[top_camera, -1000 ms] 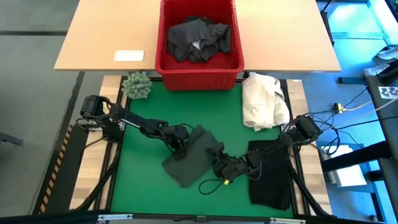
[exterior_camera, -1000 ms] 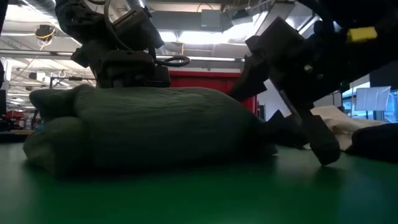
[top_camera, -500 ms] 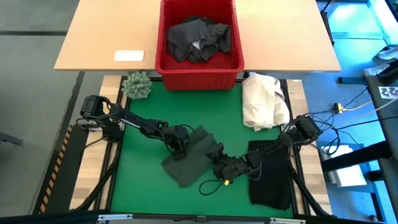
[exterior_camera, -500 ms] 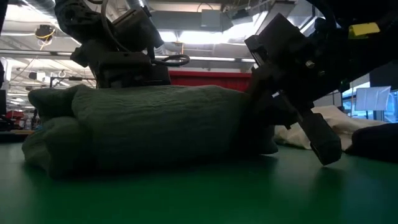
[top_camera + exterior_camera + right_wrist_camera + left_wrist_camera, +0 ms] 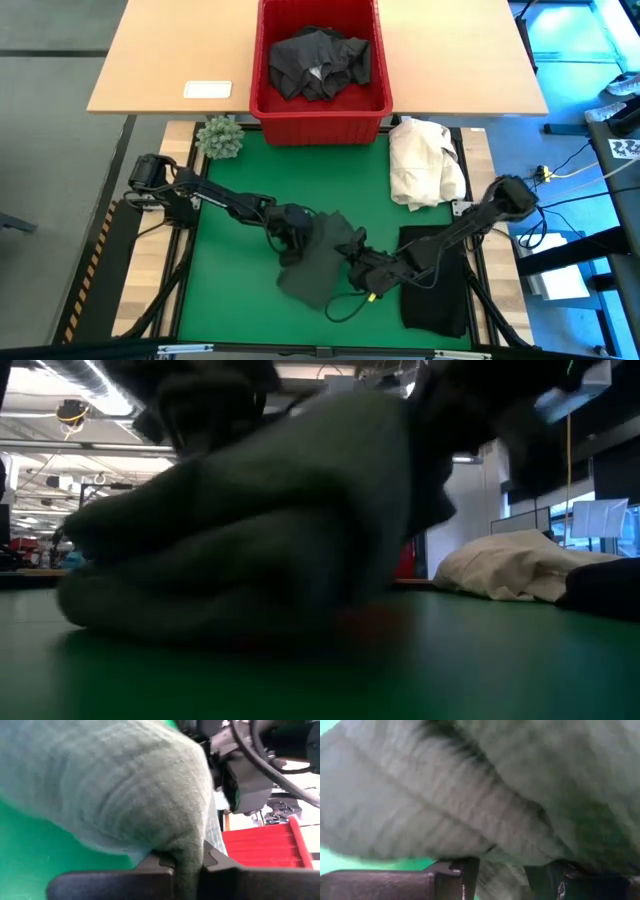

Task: Fold laundry
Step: Stack the green folded polo shirt on top of the black folded shirt

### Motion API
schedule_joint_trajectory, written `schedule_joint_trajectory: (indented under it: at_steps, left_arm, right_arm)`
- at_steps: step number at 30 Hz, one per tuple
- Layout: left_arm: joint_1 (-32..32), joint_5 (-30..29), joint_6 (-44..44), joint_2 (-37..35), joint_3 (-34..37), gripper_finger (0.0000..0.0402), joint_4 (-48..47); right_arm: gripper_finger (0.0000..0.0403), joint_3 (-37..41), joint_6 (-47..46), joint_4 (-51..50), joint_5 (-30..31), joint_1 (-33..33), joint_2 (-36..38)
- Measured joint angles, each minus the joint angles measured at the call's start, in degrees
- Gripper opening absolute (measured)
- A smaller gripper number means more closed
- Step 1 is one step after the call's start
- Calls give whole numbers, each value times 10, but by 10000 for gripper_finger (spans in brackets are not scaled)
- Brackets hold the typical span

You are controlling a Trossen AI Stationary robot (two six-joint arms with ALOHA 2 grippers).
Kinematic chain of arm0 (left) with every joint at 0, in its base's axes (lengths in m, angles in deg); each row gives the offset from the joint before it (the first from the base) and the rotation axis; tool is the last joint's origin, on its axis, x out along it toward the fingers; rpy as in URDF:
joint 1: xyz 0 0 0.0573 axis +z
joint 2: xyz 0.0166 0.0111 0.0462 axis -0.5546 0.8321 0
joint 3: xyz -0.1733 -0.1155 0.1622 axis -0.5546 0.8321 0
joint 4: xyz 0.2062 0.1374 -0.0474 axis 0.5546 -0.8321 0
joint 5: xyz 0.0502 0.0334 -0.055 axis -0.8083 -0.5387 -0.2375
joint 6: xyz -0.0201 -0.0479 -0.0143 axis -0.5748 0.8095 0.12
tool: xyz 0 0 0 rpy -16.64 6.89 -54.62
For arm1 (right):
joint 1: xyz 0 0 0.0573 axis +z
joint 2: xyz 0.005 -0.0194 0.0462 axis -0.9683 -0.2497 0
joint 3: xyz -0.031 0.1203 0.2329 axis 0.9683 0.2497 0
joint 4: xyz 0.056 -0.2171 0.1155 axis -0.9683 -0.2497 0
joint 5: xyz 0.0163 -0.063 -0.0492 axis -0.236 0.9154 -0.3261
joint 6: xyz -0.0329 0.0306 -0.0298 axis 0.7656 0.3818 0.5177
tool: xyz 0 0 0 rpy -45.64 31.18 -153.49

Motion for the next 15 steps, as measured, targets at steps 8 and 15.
schedule_joint_trajectory:
  at_steps: [8,15]
  left_arm:
    - [-12,-27,-43,-16,-69,135,-94]
    - [-22,-47,-75,-29,-112,135,-93]
  right_arm:
    - [9,-36,-75,-197,10,52,91]
    - [9,-97,-208,-433,0,110,143]
